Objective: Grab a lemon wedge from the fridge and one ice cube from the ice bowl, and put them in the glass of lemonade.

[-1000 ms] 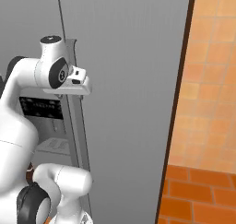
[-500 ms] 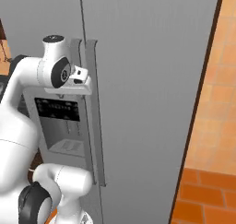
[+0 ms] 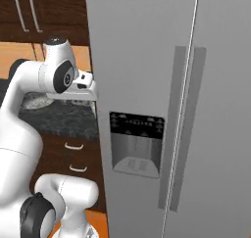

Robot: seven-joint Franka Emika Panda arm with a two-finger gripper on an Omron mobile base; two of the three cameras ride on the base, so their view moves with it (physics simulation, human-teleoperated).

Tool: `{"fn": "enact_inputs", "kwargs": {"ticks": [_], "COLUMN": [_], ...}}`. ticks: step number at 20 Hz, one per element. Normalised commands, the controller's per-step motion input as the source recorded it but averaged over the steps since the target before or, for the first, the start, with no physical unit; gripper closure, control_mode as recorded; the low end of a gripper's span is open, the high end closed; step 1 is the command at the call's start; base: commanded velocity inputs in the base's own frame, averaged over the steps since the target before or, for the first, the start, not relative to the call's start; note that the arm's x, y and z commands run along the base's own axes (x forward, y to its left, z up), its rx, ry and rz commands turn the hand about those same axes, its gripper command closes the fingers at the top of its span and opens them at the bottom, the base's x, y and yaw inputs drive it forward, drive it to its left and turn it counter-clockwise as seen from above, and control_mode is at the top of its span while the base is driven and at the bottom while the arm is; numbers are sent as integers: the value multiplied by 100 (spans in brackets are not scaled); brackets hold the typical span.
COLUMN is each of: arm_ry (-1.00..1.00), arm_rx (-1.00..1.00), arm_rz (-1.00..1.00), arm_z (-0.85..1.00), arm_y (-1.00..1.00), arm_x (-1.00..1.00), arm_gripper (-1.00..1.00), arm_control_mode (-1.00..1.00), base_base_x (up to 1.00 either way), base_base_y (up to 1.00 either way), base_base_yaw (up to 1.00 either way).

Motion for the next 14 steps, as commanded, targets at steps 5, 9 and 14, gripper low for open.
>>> {"fn": "enact_inputs", "kwargs": {"ticks": [5,9,14], "arm_ry": [0,0,0], "arm_rx": [0,0,0], "arm_rz": [0,0,0], "arm_z": [0,0,0], "arm_y": [0,0,0], "arm_x": [0,0,0], "arm_gripper": [-100,-100,-100], "arm_control_mode": [100,100,100], "base_base_x": [36,37,60], "base_base_y": [100,80,34], "base_base_yaw": [0,-3,-7]}}
